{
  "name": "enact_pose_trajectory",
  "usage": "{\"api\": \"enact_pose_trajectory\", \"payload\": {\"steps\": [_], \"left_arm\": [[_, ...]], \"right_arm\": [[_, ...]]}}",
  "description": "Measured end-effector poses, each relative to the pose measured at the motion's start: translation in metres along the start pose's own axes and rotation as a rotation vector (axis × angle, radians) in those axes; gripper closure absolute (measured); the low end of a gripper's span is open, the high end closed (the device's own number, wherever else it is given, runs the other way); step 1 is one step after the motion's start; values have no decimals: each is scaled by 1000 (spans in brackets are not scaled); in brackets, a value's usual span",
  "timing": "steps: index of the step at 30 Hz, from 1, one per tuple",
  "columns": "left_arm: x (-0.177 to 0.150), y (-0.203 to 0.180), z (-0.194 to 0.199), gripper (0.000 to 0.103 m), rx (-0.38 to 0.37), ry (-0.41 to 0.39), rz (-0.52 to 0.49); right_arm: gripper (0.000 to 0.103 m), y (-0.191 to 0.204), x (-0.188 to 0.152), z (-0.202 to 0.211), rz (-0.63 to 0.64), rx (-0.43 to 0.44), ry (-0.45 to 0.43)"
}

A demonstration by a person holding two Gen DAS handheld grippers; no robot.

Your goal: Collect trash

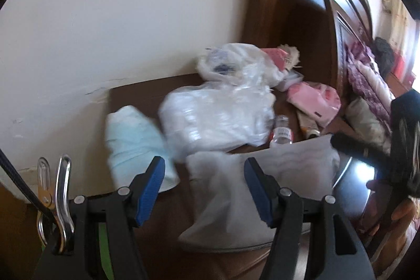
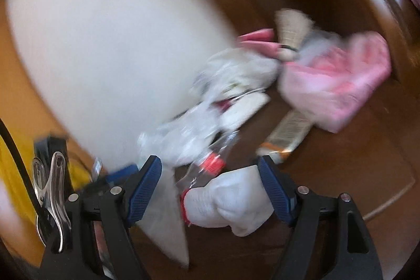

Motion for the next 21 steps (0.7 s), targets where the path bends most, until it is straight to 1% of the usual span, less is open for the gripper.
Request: {"api": "enact_pose_trajectory", "payload": {"steps": [2, 5, 6, 7, 8, 9, 10, 11, 12, 13, 15, 17, 21], "left_arm": [[-5, 5, 1, 36, 23, 16, -2], [-13, 4, -5, 36, -4, 56, -13], [-16, 4, -8, 36, -13, 68, -12], [-19, 2, -9, 38, -32, 79, -10], [-20, 1, -10, 41, -51, 82, -11], [-22, -1, -9, 55, -77, 81, -12], [-23, -2, -7, 74, -97, 75, -11], [-24, -3, -5, 82, -112, 69, -7], [-24, -3, -2, 90, -139, 55, 2], [-24, -2, 1, 95, -151, 40, 11], [-23, -1, 9, 99, -173, 5, 17], [-21, 0, 15, 101, -187, -22, 24], [-12, 1, 33, 102, -201, -101, 40]], "right_arm": [[26, 19, -9, -8, 102, -19, 31], [37, 42, -28, -24, 235, -65, 80], [46, 46, -32, -28, 261, -78, 92], [59, 51, -35, -31, 285, -81, 101], [68, 52, -36, -32, 295, -75, 98], [81, 55, -36, -30, 299, -70, 86], [91, 56, -36, -28, 302, -71, 74], [97, 57, -36, -25, 308, -66, 65], [99, 60, -36, -22, 320, -58, 50], [99, 63, -35, -18, 329, -50, 33], [100, 68, -32, -11, 343, -27, 2], [100, 72, -30, -4, 353, -18, -27], [100, 74, -27, 2, 340, -6, -66]]}}
Point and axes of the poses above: each gripper's, at about its wrist camera, not at the fingertips, and z roughly against the way its jaws point, y to its left, x to its top, the point moved 4 cm from there along -z, roughly the way its jaws point, and after that the axes turned 8 degrees about -z, right-handed, at the moved point
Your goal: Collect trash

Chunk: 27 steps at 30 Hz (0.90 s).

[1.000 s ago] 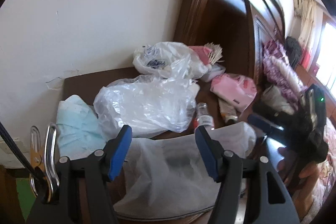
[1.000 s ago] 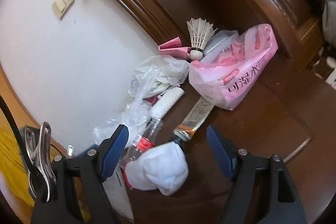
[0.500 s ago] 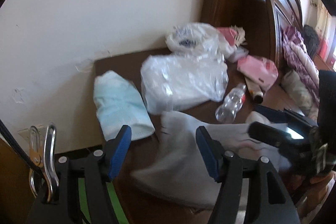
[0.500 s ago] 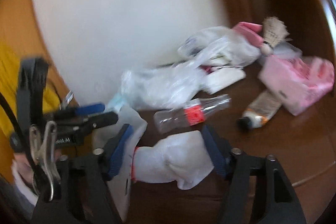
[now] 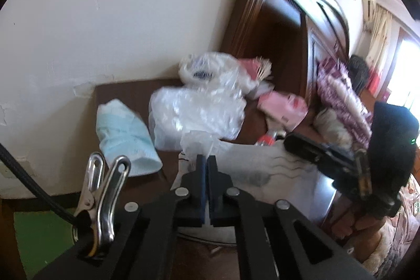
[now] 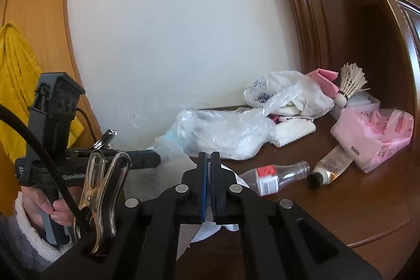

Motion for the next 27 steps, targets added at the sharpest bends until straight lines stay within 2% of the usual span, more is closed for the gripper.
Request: {"api": "enact_pose_trajectory", "payload": {"steps": [3, 10, 15, 20, 27], "left_arm": [[5, -8, 5, 102, 13, -39, -42], [18, -18, 21, 102, 0, -140, -23], [28, -23, 29, 102, -14, -174, -18], [33, -26, 35, 102, -13, -203, -5], [35, -31, 39, 102, -14, -218, 7]], "right_arm": [[100, -3, 3, 5, -31, 12, -33], [100, -21, 15, 19, -157, 57, -114], [100, -39, 19, 37, -312, 204, -173], [100, -51, 22, 52, -354, 174, -218], [100, -62, 19, 65, -367, 112, -233]]}}
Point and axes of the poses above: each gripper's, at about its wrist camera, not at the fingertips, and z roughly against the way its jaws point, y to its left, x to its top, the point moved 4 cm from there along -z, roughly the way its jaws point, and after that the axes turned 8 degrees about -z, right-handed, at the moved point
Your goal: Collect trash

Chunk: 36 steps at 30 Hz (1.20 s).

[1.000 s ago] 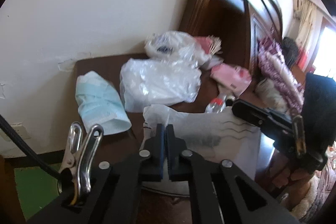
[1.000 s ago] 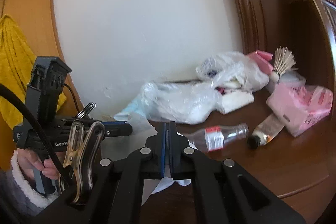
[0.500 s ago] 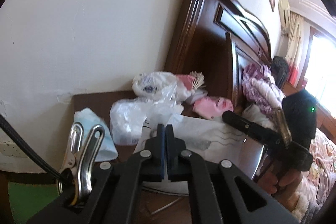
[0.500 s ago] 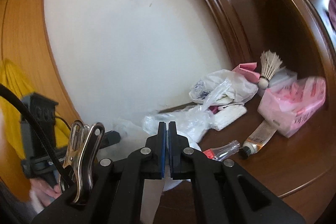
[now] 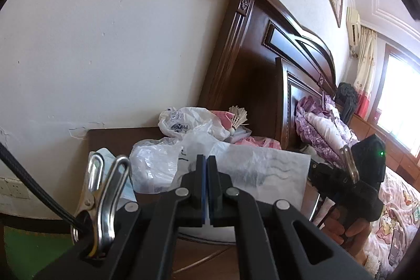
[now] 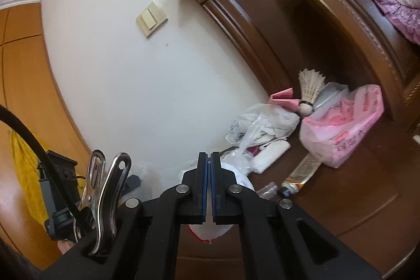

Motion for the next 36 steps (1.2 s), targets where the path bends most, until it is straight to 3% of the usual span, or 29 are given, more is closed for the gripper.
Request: {"api": "enact_pose_trajectory", "payload": {"steps": [14, 29, 36], "left_arm": [[-9, -32, -7, 102, -59, 31, -29], [-42, -121, -28, 102, -176, 119, -130], [-83, -166, -39, 102, -229, 209, -199]], "right_arm": [[100, -7, 4, 36, 39, -53, -4], [100, -29, -11, 110, 86, -156, -4], [100, -47, -31, 141, 56, -196, 34]]}}
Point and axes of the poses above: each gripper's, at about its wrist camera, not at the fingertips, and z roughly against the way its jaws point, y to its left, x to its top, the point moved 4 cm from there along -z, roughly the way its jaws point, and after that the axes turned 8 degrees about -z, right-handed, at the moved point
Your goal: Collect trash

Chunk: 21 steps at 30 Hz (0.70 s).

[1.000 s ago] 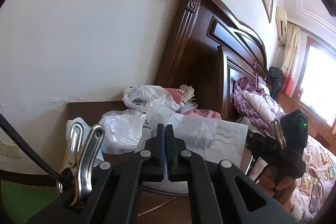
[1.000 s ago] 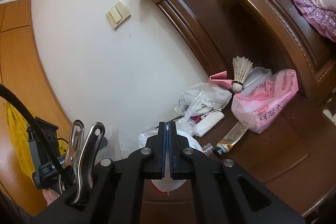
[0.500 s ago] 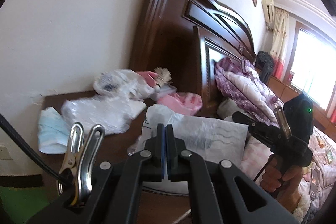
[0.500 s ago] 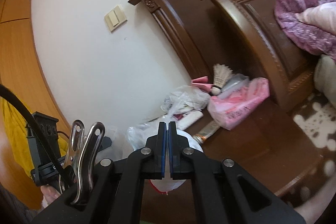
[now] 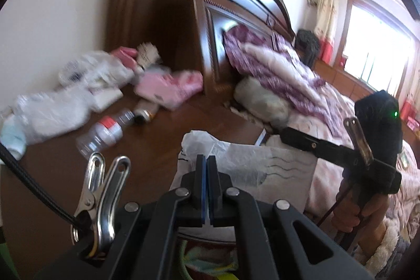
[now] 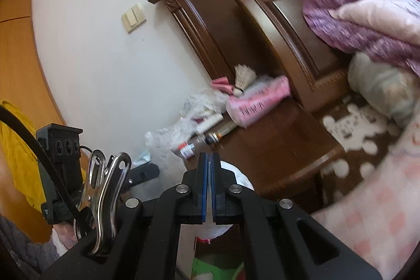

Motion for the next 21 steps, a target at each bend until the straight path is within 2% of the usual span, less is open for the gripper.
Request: {"api": "enact_pose_trajectory", "payload": {"steps": [10, 15, 19, 21], "left_arm": [[-44, -42, -28, 102, -30, 104, -56], [-74, -52, -50, 102, -76, 205, -41], [-91, -60, -62, 102, -60, 250, -76], [-102, -61, -70, 102, -51, 279, -61]], "right_arm": [[100, -31, -55, -1, 2, -81, 140], [100, -45, -85, -13, 4, -127, 219], [100, -65, -112, -22, -17, -157, 293], [100, -73, -123, -26, -21, -171, 326]]}}
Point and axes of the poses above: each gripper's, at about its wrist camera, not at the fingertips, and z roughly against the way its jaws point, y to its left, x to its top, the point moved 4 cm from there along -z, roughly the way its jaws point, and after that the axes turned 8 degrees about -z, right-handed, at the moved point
